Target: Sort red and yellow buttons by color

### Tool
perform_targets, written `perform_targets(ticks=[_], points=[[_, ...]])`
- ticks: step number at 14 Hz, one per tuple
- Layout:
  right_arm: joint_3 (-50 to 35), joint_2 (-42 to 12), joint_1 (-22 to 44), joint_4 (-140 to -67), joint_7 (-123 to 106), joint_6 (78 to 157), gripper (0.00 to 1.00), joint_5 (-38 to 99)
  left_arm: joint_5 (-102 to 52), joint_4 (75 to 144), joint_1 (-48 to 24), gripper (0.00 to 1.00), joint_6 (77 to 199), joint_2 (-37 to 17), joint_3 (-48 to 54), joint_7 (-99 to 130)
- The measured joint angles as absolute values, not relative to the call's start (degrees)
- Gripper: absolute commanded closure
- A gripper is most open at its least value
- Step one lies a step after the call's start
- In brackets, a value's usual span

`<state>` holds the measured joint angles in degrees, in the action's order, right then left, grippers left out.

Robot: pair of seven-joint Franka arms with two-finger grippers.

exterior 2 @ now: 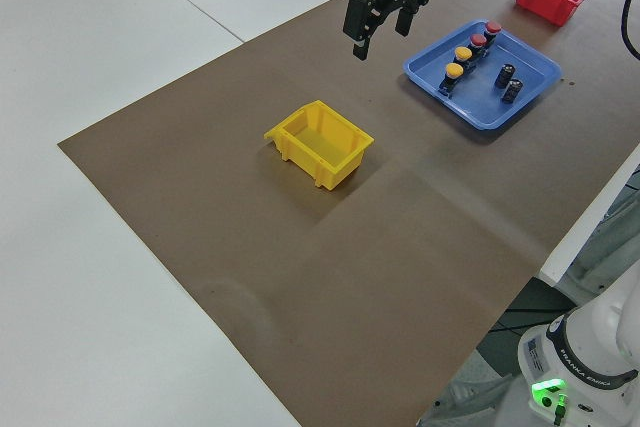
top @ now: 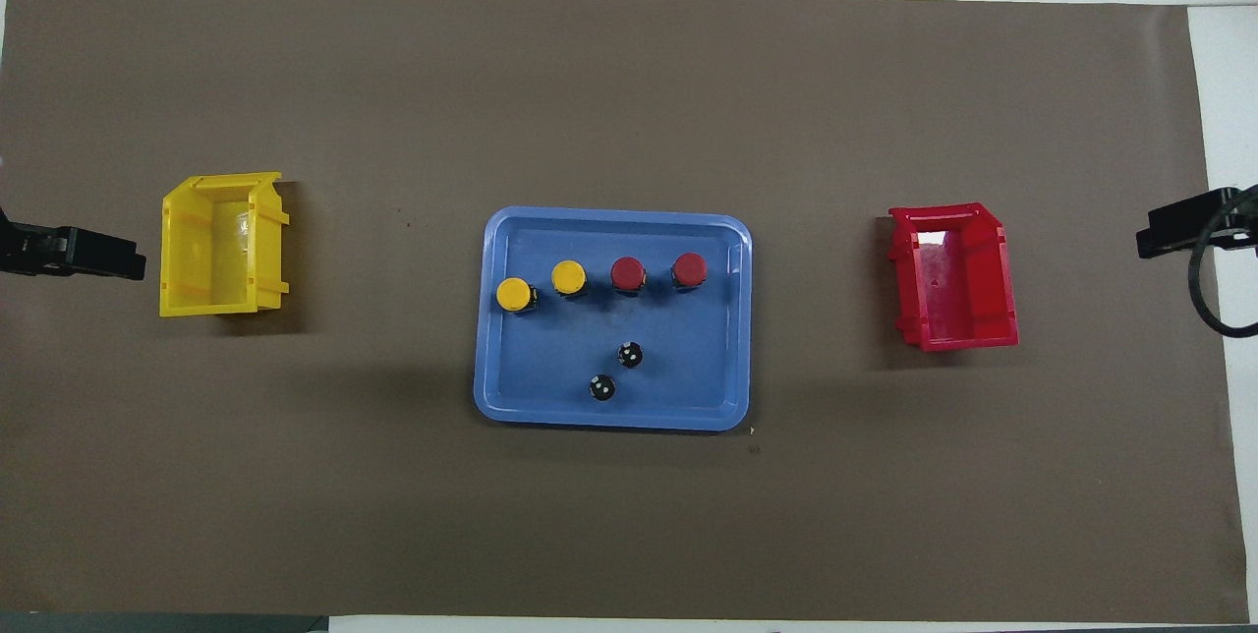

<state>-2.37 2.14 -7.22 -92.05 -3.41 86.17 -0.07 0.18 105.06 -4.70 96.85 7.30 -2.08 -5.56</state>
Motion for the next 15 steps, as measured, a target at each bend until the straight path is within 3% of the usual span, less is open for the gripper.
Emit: perform_targets(ticks=[12, 15], points=[[-2.7, 2.1, -7.0, -92.1, -3.5, 86.9, 0.0, 0.0, 0.2, 105.1, -4.1, 0.0, 96.8, 7.3, -3.1, -6.5], [-4.1, 1.5, -1.9, -92.1, 0.9, 90.5, 0.0, 0.2, 0.2, 105.0, -4.1, 0.0, 96.8, 7.3, -3.1, -4.8]])
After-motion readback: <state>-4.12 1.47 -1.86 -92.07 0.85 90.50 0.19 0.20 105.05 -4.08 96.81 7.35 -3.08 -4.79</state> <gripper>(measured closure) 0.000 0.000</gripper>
